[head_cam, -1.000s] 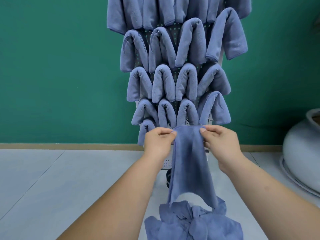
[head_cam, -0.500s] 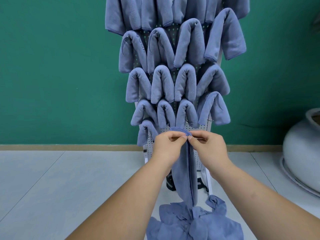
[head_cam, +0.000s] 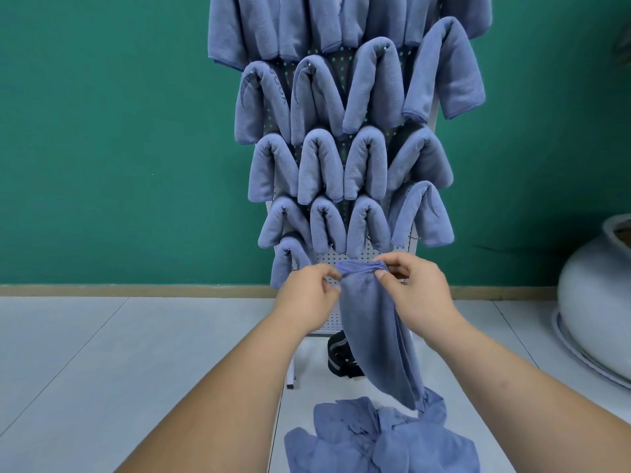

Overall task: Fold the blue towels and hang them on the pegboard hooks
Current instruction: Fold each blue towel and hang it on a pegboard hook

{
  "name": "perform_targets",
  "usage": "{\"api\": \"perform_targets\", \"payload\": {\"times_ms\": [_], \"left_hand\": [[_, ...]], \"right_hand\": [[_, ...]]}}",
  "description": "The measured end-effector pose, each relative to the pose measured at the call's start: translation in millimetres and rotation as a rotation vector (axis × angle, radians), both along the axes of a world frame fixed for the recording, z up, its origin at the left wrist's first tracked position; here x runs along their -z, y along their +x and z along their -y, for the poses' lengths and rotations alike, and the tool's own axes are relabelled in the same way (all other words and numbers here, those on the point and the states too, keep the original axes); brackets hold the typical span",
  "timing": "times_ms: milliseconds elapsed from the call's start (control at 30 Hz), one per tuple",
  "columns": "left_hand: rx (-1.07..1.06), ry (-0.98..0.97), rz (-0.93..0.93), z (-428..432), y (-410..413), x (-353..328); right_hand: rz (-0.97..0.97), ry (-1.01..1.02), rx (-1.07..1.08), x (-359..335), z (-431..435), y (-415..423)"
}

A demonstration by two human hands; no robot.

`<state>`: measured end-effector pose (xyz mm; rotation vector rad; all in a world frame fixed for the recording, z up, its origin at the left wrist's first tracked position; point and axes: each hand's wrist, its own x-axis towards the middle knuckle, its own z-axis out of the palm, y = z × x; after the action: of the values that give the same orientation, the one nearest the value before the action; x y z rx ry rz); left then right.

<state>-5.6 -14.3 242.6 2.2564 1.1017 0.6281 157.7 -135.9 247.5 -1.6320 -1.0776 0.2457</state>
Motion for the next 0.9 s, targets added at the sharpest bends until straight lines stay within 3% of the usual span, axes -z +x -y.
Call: {"api": "perform_targets", "payload": {"times_ms": [67, 200, 400, 533, 600, 733, 800, 900], "left_hand": [[0.014, 0.064, -0.044, -5.8, -7.8, -0.1], [0.106, 0.118, 0.065, -12.4, -14.3, -5.4], [0.186, 0.145, -0.057, -12.5, -12.4, 0.2], [0.131, 0.184, -0.167, -17.2, -12.7, 4.9], [0.064, 0.273, -0.123, -19.4, -15.4, 1.7], [0.017, 0.419, 0.083, -21.8, -18.9, -11.0], [0.003, 0.371, 0.122, -25.6, -22.5, -13.7], [0.036, 0.325, 0.037, -29.4, -30.8, -14.3]], "right_hand": [[0.002, 0.024, -0.031, -3.8, 3.1, 4.5], [-0.033, 0.023, -0.104, -6.9, 10.1, 16.0], [-0.055, 0.009, -0.179, -8.7, 13.6, 20.4], [-0.067, 0.003, -0.177, -6.8, 13.5, 21.5], [0.035, -0.092, -0.073, -2.5, 12.1, 28.5], [0.367, -0.48, 0.038, 9.8, 10.6, 43.0], [0.384, -0.485, 0.039, 10.4, 13.1, 49.1], [0.35, -0.421, 0.032, 7.4, 17.7, 56.1]]}}
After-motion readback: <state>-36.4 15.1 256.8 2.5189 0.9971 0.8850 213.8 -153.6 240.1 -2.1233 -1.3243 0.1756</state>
